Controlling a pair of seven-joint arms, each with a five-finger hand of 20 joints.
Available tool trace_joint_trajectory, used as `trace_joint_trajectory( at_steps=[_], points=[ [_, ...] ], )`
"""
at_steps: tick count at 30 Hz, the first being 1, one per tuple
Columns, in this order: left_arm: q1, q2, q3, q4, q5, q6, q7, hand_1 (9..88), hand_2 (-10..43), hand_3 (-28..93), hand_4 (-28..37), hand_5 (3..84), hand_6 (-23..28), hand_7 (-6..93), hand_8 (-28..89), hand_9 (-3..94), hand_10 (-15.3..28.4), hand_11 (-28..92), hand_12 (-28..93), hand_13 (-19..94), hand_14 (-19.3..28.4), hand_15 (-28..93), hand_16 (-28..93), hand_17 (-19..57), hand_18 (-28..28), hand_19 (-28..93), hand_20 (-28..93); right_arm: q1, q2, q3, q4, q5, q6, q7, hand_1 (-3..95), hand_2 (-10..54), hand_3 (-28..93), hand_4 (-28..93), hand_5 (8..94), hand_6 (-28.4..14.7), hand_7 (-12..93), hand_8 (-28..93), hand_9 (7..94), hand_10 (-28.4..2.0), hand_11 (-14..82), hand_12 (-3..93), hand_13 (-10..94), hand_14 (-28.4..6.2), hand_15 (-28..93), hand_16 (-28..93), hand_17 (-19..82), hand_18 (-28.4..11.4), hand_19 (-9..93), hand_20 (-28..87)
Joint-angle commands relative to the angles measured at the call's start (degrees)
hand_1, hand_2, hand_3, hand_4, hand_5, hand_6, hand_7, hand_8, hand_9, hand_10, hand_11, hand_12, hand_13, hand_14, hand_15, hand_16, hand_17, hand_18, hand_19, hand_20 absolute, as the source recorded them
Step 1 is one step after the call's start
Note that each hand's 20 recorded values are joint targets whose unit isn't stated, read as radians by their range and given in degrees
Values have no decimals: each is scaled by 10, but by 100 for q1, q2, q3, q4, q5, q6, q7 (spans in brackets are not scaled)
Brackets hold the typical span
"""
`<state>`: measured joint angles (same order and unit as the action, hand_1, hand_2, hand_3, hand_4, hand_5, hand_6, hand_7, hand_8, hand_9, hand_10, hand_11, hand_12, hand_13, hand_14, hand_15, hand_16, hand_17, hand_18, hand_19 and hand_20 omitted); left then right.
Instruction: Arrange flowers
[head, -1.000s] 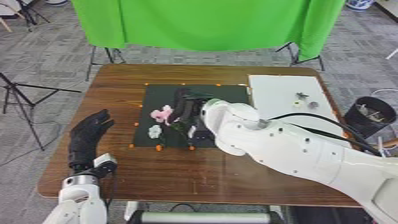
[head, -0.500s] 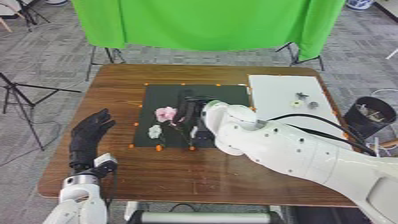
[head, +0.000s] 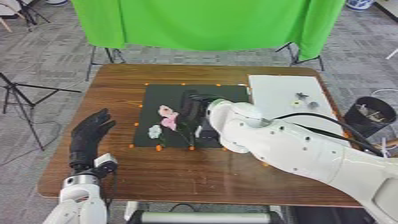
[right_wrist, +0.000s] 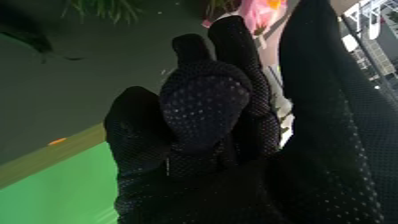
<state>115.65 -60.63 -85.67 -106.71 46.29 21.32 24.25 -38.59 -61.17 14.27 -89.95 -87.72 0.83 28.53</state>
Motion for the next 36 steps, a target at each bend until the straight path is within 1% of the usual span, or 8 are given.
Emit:
trace_joint_trajectory(
  at_steps=[1,5,9,14,21,24,29,36],
  points=[
    [83,-34,-37,-13,12,-55,-60,295,-6,748,-194,517,12,195,-86,440,126,213,140,385,170,308,8,73,149,214,214,133,345,360,-285,-97,-88,-92,420,-95,676,-166,684,-13,180,23,636,-147,104,156,916,-22,575,295,639,-122,932,498],
    [106,-21,-67,-32,20,-38,-51,298,5,730,-177,500,17,191,-88,429,127,215,131,381,167,304,7,71,150,216,215,51,782,806,-571,-386,-30,-207,395,-95,690,-160,673,-9,185,-75,625,-148,98,158,905,-29,572,294,624,-133,932,497],
    [141,-29,-92,-51,26,-27,-62,298,8,724,-172,499,17,190,-89,425,128,217,128,380,165,304,7,72,150,217,216,-140,1383,1315,-825,-770,41,-237,372,-95,683,-161,640,-13,170,-81,610,-152,91,159,892,-35,572,294,606,-141,932,488],
    [202,-27,-123,-68,5,1,-59,300,13,716,-167,497,15,193,-91,421,127,218,126,380,163,302,7,72,150,216,216,-451,2062,1777,-909,-1677,-165,-48,306,-95,657,-167,582,-23,130,-68,568,-156,77,164,860,-53,578,288,569,-157,932,476],
    [198,-41,-134,-66,25,-17,-70,299,11,718,-163,495,15,198,-91,421,127,221,126,380,162,303,7,74,149,213,216,-977,2638,2138,-565,-2354,-214,264,250,-95,615,-185,556,-33,101,-55,550,-169,75,168,841,-65,584,282,549,-170,932,465],
    [165,-50,-119,-48,40,-43,-87,299,12,718,-163,496,15,196,-92,421,127,221,125,380,162,303,7,74,149,213,216,-1166,2798,2220,-429,-2538,-336,373,243,-95,614,-180,556,-34,99,-53,573,-173,82,175,841,-71,586,279,547,-173,932,465],
    [172,-71,-128,-54,59,-41,-113,298,11,719,-163,495,14,197,-91,421,126,222,125,379,162,302,6,74,149,212,216,-1397,2836,2320,-164,-2662,-445,483,255,-95,613,-171,568,-26,104,-52,623,-174,118,198,843,-71,591,276,549,-176,932,466],
    [158,-99,-120,-41,58,-72,-81,299,10,720,-165,496,13,197,-91,422,126,224,125,379,164,305,6,74,149,212,217,-1483,2749,2270,152,-2596,-413,556,267,-95,623,-161,585,-19,113,-56,634,-171,135,206,846,-72,597,276,551,-178,932,472]
  ],
)
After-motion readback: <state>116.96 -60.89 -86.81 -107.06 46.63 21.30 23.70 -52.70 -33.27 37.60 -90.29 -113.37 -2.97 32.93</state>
